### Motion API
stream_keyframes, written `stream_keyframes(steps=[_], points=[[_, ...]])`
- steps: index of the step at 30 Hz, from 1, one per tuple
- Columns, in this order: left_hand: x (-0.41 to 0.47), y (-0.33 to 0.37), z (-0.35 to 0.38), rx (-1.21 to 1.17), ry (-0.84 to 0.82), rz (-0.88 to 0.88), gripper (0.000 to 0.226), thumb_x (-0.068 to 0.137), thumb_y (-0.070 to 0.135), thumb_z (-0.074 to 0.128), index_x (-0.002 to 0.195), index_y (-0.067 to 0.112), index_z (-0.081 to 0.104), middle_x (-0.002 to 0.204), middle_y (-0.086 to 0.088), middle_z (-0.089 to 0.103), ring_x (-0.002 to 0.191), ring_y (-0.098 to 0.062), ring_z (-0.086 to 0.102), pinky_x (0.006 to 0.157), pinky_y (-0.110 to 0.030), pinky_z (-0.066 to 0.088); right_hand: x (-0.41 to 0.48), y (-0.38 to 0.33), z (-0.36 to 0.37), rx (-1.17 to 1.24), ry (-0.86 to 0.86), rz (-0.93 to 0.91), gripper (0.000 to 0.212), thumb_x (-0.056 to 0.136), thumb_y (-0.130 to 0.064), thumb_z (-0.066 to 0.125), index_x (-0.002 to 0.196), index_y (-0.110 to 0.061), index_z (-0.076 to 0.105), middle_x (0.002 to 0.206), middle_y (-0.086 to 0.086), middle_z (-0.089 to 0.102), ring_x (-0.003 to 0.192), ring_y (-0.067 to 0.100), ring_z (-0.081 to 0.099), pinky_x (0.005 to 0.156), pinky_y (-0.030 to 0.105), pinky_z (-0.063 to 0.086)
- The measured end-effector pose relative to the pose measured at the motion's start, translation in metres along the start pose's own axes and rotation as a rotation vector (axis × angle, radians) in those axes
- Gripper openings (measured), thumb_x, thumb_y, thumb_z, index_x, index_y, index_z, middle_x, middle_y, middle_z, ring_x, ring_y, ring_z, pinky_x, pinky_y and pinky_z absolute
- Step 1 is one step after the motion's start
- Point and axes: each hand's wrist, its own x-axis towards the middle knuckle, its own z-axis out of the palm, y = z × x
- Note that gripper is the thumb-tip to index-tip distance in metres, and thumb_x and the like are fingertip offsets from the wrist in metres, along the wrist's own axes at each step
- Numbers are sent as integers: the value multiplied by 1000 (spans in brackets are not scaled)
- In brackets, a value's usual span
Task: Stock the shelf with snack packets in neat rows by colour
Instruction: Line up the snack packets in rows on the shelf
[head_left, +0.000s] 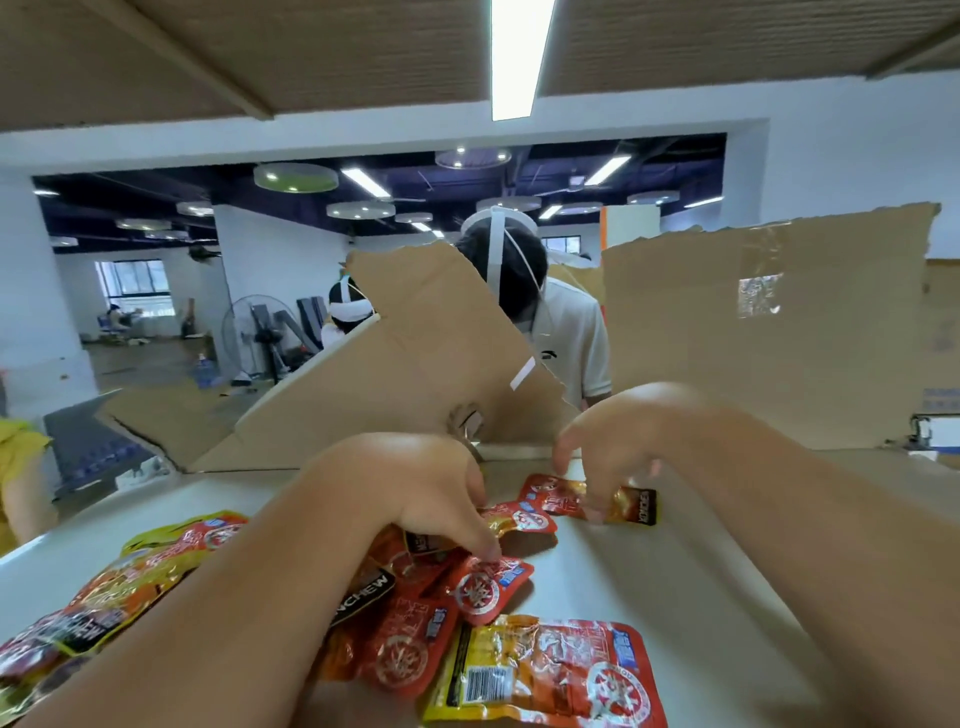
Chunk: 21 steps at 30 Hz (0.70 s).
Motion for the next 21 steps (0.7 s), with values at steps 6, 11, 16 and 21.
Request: stream_keyframes(steps=[6, 11, 16, 21], points=[[0, 2, 3, -61, 46, 41, 74, 79, 64, 76, 144, 36, 56, 117, 17, 59, 105, -11, 57, 92, -32, 50, -6, -14, -4, -107, -13, -43, 64, 82, -37, 80, 139, -23, 54, 112, 1, 58, 61, 9, 55, 44, 16, 42], [-1, 7, 3, -79, 70, 122, 68, 83, 59, 76, 145, 38, 55, 139, 15, 59, 119, -10, 58, 99, -31, 49, -3, -13, -1, -65, -24, -22, 57, 85, -32, 76, 137, -21, 55, 101, 1, 57, 66, 12, 55, 40, 13, 42], [-3, 8, 3, -87, 87, 155, 61, 85, 51, 77, 142, 41, 56, 141, 14, 58, 120, -11, 59, 99, -33, 51, -4, -15, 0, -7, -14, -8, 40, 86, -26, 70, 124, -12, 65, 77, 0, 57, 54, 11, 52, 40, 12, 39], [-5, 3, -1, -142, 158, 160, 53, 79, 55, 76, 129, 49, 61, 120, 19, 64, 103, -7, 63, 92, -34, 56, 3, -12, 4, -36, 2, 22, 39, 83, -36, 70, 117, -20, 63, 80, 0, 59, 62, 16, 54, 60, 26, 46]])
